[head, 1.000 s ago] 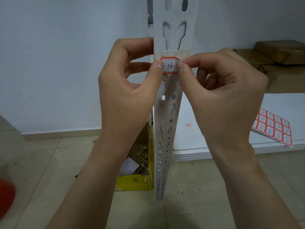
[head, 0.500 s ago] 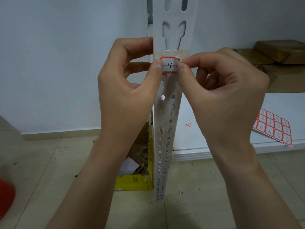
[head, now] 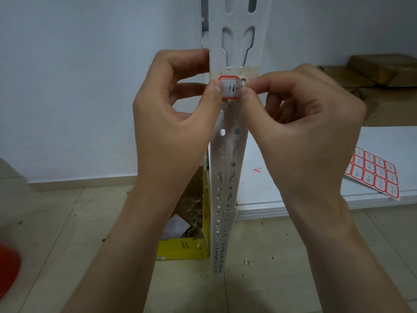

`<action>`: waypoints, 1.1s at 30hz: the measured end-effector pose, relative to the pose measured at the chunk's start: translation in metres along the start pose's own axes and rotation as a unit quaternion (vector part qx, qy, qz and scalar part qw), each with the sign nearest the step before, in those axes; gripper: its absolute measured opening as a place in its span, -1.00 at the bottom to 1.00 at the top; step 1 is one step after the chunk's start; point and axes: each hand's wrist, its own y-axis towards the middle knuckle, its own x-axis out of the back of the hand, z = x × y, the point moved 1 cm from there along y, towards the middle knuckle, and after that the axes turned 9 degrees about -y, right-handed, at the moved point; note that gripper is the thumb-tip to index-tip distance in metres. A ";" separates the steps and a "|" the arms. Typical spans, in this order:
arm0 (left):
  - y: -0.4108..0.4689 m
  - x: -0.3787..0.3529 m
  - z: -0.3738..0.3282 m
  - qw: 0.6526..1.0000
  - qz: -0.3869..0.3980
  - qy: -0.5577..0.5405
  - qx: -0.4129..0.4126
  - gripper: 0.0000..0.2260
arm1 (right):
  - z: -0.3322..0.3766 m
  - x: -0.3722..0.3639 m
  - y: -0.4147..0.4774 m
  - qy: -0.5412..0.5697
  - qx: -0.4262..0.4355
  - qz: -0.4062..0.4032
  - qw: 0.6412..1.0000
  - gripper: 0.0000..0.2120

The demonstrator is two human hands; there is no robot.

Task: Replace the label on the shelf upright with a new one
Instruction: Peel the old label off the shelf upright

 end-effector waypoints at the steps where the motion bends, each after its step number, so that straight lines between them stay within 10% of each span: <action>1: 0.000 0.000 0.000 1.000 0.000 0.001 0.001 -0.81 | 0.000 0.000 0.000 0.000 0.000 -0.001 1.000 -0.92; 33: 0.001 0.000 -0.001 1.000 0.000 -0.004 0.002 -0.81 | 0.002 0.000 -0.002 0.010 0.003 0.002 1.000 -0.93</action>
